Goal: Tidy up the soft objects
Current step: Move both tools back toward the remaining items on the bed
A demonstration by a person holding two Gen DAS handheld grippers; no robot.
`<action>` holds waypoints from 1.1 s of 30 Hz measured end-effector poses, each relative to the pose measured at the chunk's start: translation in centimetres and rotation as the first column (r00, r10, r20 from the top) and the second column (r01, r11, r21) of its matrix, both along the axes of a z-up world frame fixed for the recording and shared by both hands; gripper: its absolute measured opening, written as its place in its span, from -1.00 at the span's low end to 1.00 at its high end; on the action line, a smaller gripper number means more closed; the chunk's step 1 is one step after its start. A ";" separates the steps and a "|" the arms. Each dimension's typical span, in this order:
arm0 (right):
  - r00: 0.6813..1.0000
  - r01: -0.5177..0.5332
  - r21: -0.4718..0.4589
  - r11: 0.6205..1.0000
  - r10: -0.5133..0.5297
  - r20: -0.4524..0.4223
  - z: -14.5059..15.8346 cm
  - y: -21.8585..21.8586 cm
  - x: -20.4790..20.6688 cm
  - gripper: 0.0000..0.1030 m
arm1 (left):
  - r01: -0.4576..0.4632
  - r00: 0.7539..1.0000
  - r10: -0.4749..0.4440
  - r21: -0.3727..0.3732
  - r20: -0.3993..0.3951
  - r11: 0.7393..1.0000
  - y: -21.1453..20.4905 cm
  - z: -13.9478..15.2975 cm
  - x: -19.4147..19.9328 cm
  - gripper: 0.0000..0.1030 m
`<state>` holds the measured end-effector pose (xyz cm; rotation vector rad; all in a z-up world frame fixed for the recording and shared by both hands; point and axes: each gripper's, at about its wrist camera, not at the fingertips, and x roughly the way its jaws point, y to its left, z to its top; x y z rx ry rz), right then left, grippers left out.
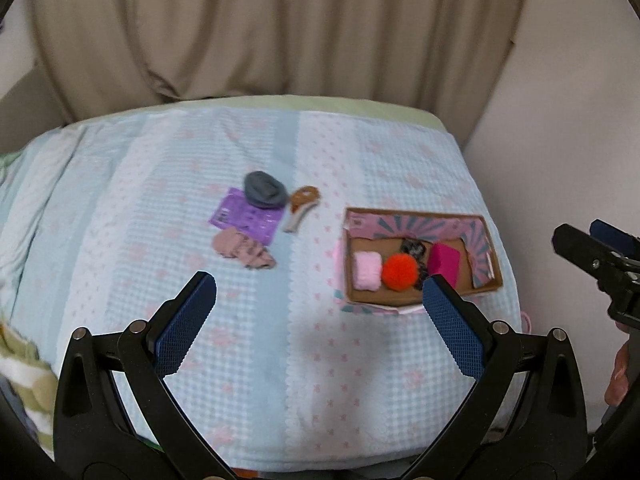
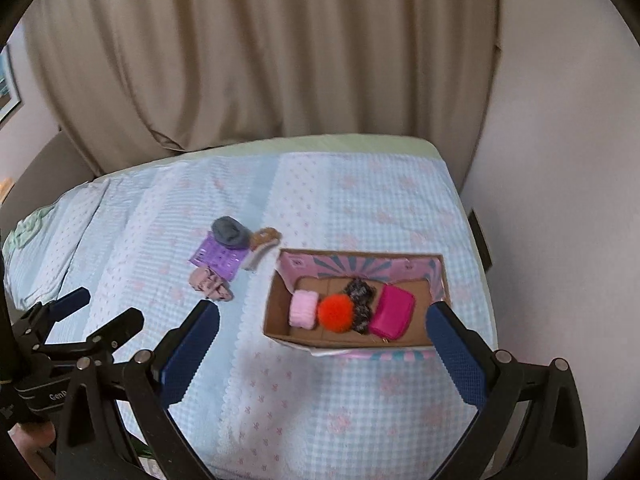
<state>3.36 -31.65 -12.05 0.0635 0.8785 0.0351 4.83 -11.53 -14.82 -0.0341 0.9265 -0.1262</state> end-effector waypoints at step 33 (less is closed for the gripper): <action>0.975 -0.177 0.068 0.982 0.184 -0.122 -12.8 12.3 19.8 1.00 | -0.266 0.945 0.249 -0.058 -0.213 0.962 12.8 -14.9 14.4 0.99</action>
